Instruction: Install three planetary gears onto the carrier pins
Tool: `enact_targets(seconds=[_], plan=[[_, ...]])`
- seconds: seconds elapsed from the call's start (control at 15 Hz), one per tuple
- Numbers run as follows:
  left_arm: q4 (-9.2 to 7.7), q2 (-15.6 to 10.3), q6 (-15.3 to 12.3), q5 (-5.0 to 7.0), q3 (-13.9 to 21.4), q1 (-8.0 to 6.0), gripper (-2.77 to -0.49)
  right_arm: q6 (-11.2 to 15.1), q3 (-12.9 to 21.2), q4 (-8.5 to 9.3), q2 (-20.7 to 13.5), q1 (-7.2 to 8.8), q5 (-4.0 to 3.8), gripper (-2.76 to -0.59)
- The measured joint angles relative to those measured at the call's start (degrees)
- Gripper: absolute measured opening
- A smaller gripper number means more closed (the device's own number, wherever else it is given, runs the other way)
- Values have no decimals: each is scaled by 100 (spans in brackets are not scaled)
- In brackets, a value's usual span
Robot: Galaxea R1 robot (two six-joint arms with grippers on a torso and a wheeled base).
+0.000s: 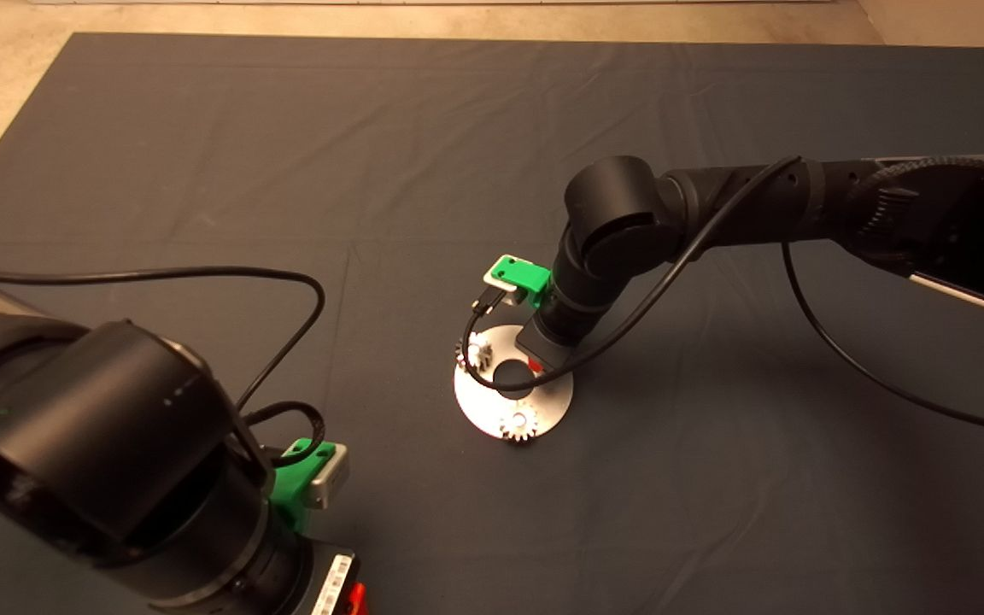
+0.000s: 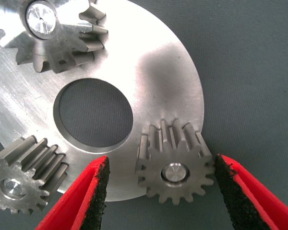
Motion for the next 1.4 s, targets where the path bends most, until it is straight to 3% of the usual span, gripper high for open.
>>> enact_targets(seconds=[0.13,0.27,0.4,0.53,0.73,0.87,0.93,1.07,1.2,1.4], plan=[[-6,0,-1,0,0,0,-81,302,296,9,-134,43,-8,-173],[-6,30,-6,2,23,0,-78,802,714,29,-342,44,22,-165],[-9,87,-6,0,87,0,-65,1216,1264,49,-798,44,90,-155],[-11,105,-6,0,115,0,-64,1623,1785,66,-1694,46,80,-152],[-10,167,4,0,128,0,-50,2350,2875,118,-3186,46,-52,-137],[-9,207,10,0,138,0,-50,2805,3760,371,-4048,44,12,-128],[-11,207,13,2,149,0,-50,3044,4030,539,-4496,49,24,-122],[-11,254,24,4,177,0,-50,3375,4251,934,-5119,77,-42,-120],[-7,362,29,-11,185,0,-50,3553,4398,1268,-5274,74,-39,-105],[-11,335,29,2,194,0,-50,3800,4458,1582,-5331,77,24,-96]])
